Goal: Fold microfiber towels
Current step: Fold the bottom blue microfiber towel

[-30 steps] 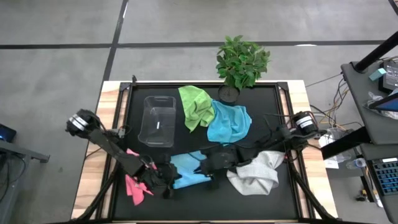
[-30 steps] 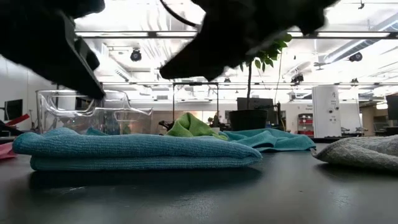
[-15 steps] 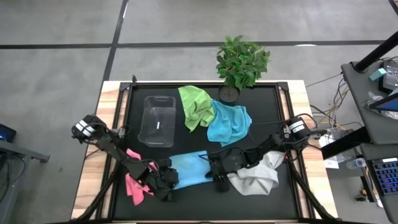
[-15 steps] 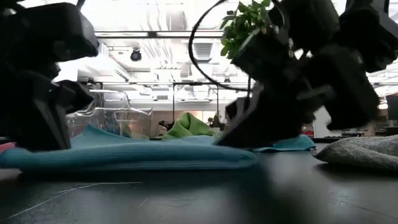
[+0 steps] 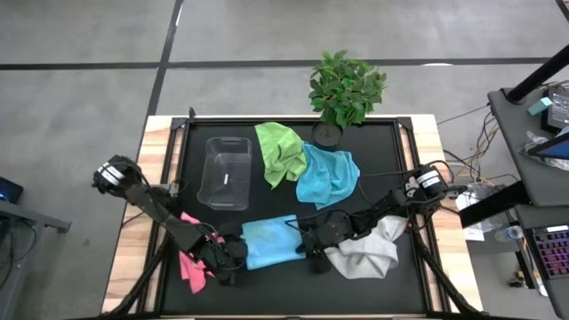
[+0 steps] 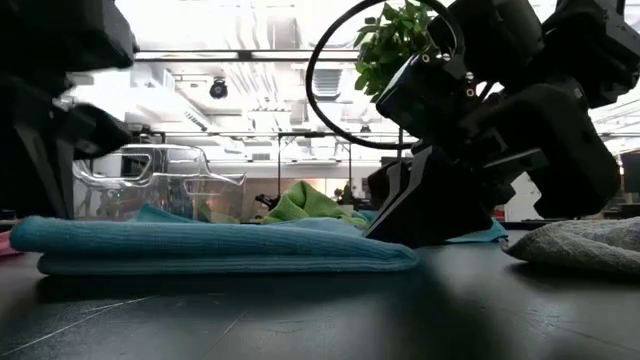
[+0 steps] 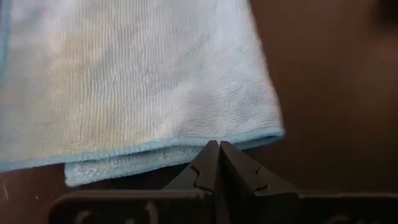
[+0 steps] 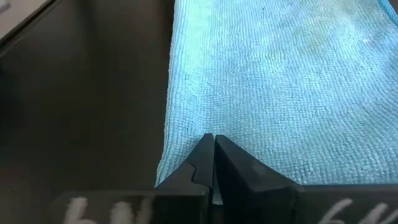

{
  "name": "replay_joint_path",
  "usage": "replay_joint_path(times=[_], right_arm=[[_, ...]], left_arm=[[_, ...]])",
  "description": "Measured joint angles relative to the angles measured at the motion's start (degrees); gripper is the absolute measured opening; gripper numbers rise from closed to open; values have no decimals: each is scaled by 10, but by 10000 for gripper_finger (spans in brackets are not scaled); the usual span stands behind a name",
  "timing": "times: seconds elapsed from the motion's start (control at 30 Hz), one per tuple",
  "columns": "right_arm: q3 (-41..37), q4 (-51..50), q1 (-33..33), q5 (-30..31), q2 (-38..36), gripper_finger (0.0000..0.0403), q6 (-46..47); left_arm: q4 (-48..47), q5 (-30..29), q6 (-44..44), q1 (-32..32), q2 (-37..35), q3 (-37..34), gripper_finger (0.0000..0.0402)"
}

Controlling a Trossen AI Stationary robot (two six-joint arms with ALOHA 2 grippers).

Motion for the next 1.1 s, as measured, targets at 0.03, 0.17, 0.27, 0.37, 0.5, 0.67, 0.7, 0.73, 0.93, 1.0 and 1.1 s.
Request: replay_joint_path(times=[0.03, 0.17, 0.27, 0.37, 0.5, 0.67, 0.7, 0.73, 0.93, 1.0, 1.1], right_arm=[[0, -2, 1, -1, -3, 8, 0], [0, -2, 2, -1, -26, 8, 0], [0, 1, -1, 26, -42, 8, -11], [0, 2, -11, 67, -48, 8, -34], [2, 3, -36, 128, -46, 8, -38], [3, 4, -67, 149, -39, 8, -29], [3, 4, -70, 149, -38, 8, -31], [3, 5, -72, 149, -34, 8, -31], [3, 2, -79, 149, -5, 8, -24], [3, 2, -79, 149, -4, 8, -24], [3, 0, -79, 149, -8, 8, -24]], left_arm=[[-6, -5, 0, 0, -9, 0, 0], [-9, -74, 5, 1, -33, -4, 0], [-8, -144, 6, 4, -36, -5, 0], [-6, -179, 17, 16, -26, -9, 0], [-7, -191, 16, 41, -1, -19, 0], [-7, -193, 14, 68, 24, -27, 0], [-7, -193, 14, 71, 27, -28, 0], [-7, -192, 14, 73, 28, -31, 0], [-9, -187, -10, 75, 27, -42, 0], [-7, -176, -15, 75, 27, -42, 0], [-7, -164, -16, 75, 27, -40, 0]])
